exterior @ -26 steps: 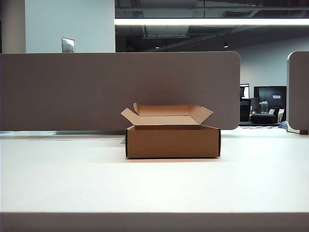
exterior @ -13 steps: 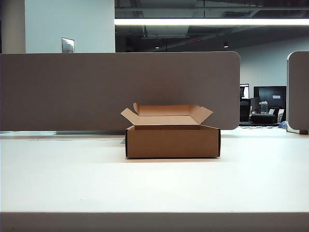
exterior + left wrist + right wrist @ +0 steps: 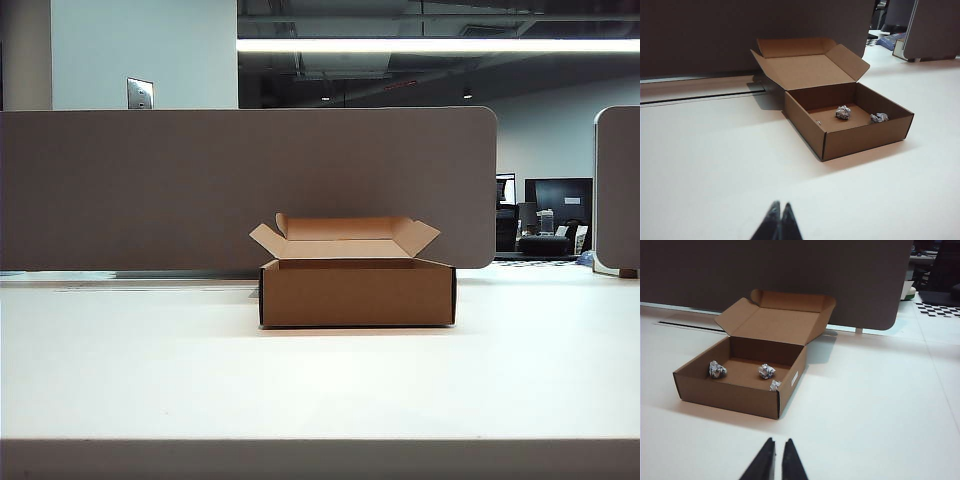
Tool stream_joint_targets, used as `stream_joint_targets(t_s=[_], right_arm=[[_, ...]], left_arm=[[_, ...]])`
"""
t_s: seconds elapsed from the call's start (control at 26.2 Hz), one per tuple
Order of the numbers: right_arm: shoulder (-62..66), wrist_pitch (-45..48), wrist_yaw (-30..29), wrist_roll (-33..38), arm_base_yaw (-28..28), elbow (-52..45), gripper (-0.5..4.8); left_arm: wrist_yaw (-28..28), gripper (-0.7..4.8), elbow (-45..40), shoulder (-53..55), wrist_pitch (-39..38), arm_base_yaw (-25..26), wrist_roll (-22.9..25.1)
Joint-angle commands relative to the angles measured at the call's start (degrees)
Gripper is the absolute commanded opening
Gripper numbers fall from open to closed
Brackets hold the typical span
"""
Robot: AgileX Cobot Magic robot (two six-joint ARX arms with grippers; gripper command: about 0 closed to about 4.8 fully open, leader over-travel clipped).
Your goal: Pick up all the paper balls on the table and put them in the paper box.
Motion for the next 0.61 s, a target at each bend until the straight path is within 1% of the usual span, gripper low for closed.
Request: stream_joint_targets(t_s=[0.04,0.19,0.31,0.5,0.61], right_arm=[[-0.1,2.6,0.3,0.1,0.1,-2.1,0.43],[-0.1,3.9,0.2,-0.4,0.1,-5.6,0.41],[-0.1,5.1,0.3,-1.7,0.1,-7.5,0.40],[-0.1,7.2,0.2,-1.5,0.1,-10.8,0.40],[-0.1,7.8,0.2,-1.5,0.1,-12.5,0.40]], left_arm=[[0.3,-0.06,-1.5,0.0,1.4,0.0,0.1],[0.2,-0.06,-5.5,0.0,6.5,0.1,-0.1],[0.2,-0.06,-7.0,0.0,7.0,0.1,0.0],[-0.1,-0.06,-9.3,0.0,9.2,0.1,-0.2],[-1.2,-0.06,-9.8,0.0,10.1,0.1,0.3]])
